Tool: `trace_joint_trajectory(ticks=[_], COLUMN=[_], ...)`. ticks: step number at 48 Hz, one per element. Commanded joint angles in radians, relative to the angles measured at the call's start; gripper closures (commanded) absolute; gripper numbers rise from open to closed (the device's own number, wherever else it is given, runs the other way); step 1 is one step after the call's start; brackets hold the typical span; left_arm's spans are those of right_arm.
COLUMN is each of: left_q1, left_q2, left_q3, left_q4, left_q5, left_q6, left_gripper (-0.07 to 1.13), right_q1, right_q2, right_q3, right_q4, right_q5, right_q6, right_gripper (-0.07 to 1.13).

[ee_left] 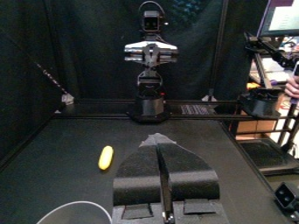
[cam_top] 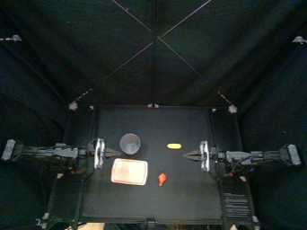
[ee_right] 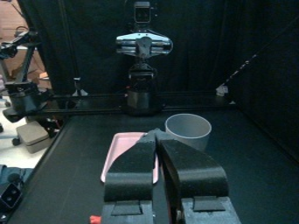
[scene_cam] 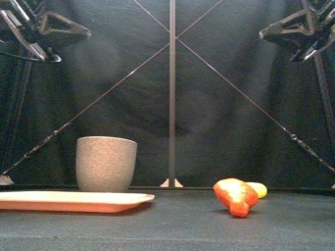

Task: Pick the corn then place it on the pink plate
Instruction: Pick the corn

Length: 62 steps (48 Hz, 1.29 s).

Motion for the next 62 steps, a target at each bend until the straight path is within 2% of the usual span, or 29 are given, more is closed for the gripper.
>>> trace_joint_trajectory(ticks=[1,4,14,21,28,34,41,48,54,62], left_q1=[0.015,0.017,0.021,0.025,0.035,0.046,0.051,0.054,0.057,0.057], left_q2=[-0.020,-0.029,-0.060,-0.063,-0.063,-0.061,-0.063,-0.061,-0.063,-0.063], left_q3=[-0.020,-0.017,-0.017,-0.017,-0.015,-0.015,-0.015,-0.015,-0.012,-0.005], left_q4=[0.005,0.005,0.003,0.003,0.005,0.005,0.005,0.005,0.005,0.003], left_q5=[0.012,0.020,0.043,0.043,0.044,0.055,0.064,0.066,0.067,0.067], left_q6=[0.003,0.003,0.003,0.003,0.003,0.003,0.003,0.003,0.003,0.002], left_gripper=[1.09,1.09,1.09,1.09,1.09,1.09,1.09,1.09,1.09,1.09], right_q1=[-0.026,-0.054,-0.170,-0.239,-0.311,-0.356,-0.360,-0.357,-0.359,-0.364], right_q2=[0.041,0.077,0.239,0.302,0.324,0.350,0.400,0.482,0.558,0.681], right_q3=[0.011,0.014,-0.029,-0.089,-0.123,-0.138,-0.143,-0.144,-0.167,-0.222], right_q4=[0.002,0.000,-0.012,-0.038,-0.100,-0.127,-0.133,-0.132,-0.135,-0.137], right_q5=[0.015,0.058,0.345,0.436,0.448,0.449,0.443,0.405,0.376,0.367], right_q6=[0.003,0.002,0.002,-0.005,-0.002,-0.002,-0.006,-0.006,-0.008,-0.014], right_gripper=[1.04,1.04,1.01,0.98,0.84,0.63,0.39,0.23,0.19,0.18])
